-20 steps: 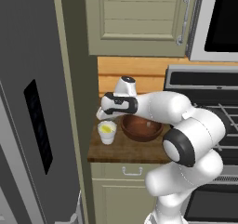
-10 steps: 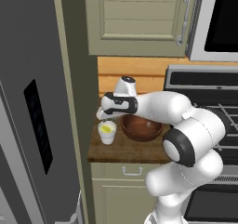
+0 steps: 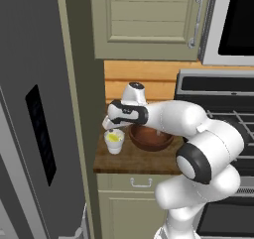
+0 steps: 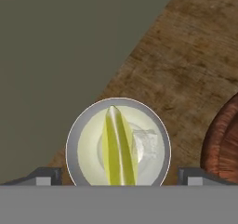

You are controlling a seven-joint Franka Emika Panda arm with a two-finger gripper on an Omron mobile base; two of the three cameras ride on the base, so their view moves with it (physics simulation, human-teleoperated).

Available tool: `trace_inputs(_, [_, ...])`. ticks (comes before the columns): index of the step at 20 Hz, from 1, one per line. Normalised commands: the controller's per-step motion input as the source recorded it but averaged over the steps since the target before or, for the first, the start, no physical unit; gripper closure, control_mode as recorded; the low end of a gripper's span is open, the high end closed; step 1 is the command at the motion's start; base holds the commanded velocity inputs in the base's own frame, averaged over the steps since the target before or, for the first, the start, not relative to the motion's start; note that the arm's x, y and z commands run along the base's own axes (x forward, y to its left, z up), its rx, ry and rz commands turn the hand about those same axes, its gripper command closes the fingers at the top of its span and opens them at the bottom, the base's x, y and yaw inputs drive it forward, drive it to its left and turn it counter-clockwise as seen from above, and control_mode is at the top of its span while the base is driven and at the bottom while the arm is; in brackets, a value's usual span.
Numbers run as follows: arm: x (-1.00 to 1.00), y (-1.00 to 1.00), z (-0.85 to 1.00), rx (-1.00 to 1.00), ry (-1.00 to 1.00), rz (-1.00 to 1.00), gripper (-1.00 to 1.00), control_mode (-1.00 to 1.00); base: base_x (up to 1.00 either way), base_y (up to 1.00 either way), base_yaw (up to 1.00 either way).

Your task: Grab a lemon wedge from the fridge and one ice cube from the ice bowl, and put them in the glass of lemonade.

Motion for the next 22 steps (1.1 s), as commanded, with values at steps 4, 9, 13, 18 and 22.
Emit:
trace_inputs(4, [0.10, 0.01, 0.13, -0.08, 0.00, 0.00, -1.00, -1.00, 0.00, 0.00, 0.00])
trace_inputs(9, [-0.09, 0.00, 0.32, -0.07, 0.00, 0.00, -1.00, -1.00, 0.00, 0.00, 0.00])
trace_inputs(13, [-0.11, 0.00, 0.21, -0.02, -0.02, 0.00, -1.00, -1.00, 0.00, 0.00, 0.00])
trace_inputs(18, [-0.04, 0.00, 0.06, 0.02, -0.03, 0.00, -1.00, -1.00, 0.00, 0.00, 0.00])
trace_inputs(22, [-0.05, 0.00, 0.01, 0.03, -0.02, 0.00, -1.00, -1.00, 0.00, 0.00, 0.00])
